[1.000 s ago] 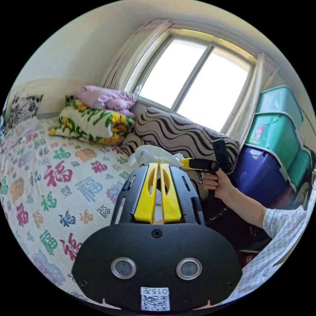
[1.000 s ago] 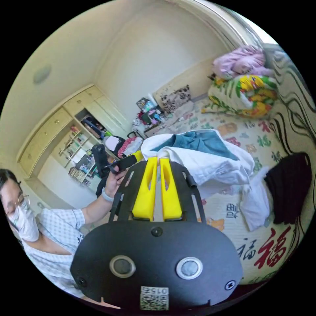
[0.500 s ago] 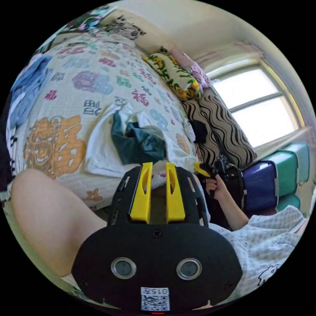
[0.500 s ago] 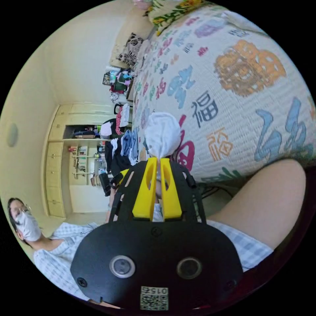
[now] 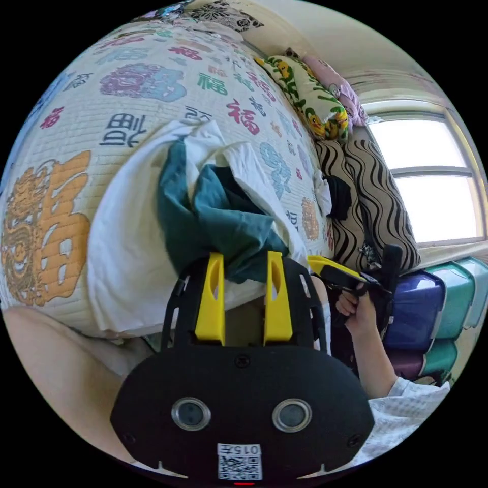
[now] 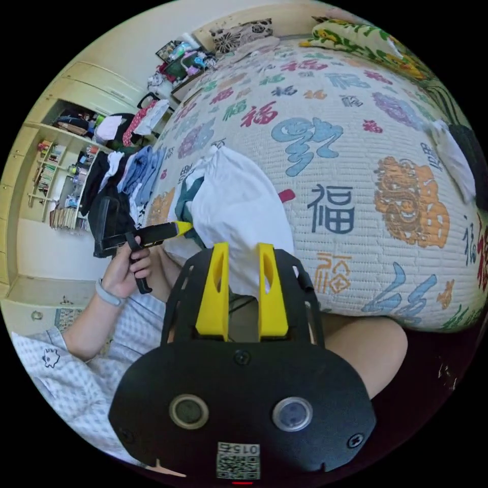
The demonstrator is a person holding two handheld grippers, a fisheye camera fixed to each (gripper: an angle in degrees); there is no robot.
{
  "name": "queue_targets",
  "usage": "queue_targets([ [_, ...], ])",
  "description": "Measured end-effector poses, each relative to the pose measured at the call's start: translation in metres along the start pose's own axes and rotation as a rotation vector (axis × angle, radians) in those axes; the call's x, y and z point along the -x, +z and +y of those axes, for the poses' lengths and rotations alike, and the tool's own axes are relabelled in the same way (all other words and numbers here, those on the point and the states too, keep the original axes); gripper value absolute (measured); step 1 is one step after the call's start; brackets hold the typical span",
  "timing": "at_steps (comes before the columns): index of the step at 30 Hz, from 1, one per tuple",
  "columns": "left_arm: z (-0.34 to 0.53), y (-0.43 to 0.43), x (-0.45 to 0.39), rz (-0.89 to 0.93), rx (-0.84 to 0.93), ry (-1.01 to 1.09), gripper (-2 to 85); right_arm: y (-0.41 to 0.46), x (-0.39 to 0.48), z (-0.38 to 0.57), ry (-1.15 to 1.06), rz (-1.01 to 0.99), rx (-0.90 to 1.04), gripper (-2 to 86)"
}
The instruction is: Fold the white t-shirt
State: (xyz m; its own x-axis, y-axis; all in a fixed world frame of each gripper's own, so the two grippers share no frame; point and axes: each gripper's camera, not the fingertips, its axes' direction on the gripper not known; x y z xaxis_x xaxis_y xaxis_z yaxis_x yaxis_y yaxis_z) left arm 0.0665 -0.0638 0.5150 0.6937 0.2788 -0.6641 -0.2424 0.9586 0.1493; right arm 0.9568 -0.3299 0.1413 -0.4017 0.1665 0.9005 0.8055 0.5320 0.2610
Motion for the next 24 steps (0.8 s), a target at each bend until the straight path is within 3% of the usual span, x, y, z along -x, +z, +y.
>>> queue_targets([
  [2,-0.004,-0.003,0.001,0.038,-0.001,-0.013,1.9,0.018,-0.012,-0.010,0.036,0.002,0.077,1.8],
  [4,0.000,-0.031,0.007,0.134,-0.080,-0.003,0.4,0.008,-0.032,-0.004,0.101,-0.055,-0.006,0.4],
  [9,0.041,-0.119,0.037,0.156,-0.274,-0.026,-0.5,-0.037,-0.100,0.055,0.326,-0.033,-0.250,0.0],
  [12,0.072,-0.148,0.057,0.241,-0.317,-0.083,-0.5,-0.036,-0.133,0.091,0.427,-0.135,-0.282,0.7],
  [15,0.087,-0.157,0.063,0.320,-0.317,-0.080,-0.5,-0.026,-0.136,0.109,0.433,-0.105,-0.286,2.6],
  [17,0.088,-0.163,0.055,0.340,-0.301,-0.038,-0.5,-0.027,-0.126,0.113,0.355,-0.110,-0.319,5.6],
  [20,0.080,-0.175,0.018,0.290,-0.228,0.140,-0.5,-0.034,-0.080,0.097,0.060,-0.113,-0.313,10.5],
  [24,0.065,-0.180,-0.060,0.227,-0.059,0.493,-0.4,-0.038,0.010,0.063,-0.460,-0.103,-0.246,14.1],
])
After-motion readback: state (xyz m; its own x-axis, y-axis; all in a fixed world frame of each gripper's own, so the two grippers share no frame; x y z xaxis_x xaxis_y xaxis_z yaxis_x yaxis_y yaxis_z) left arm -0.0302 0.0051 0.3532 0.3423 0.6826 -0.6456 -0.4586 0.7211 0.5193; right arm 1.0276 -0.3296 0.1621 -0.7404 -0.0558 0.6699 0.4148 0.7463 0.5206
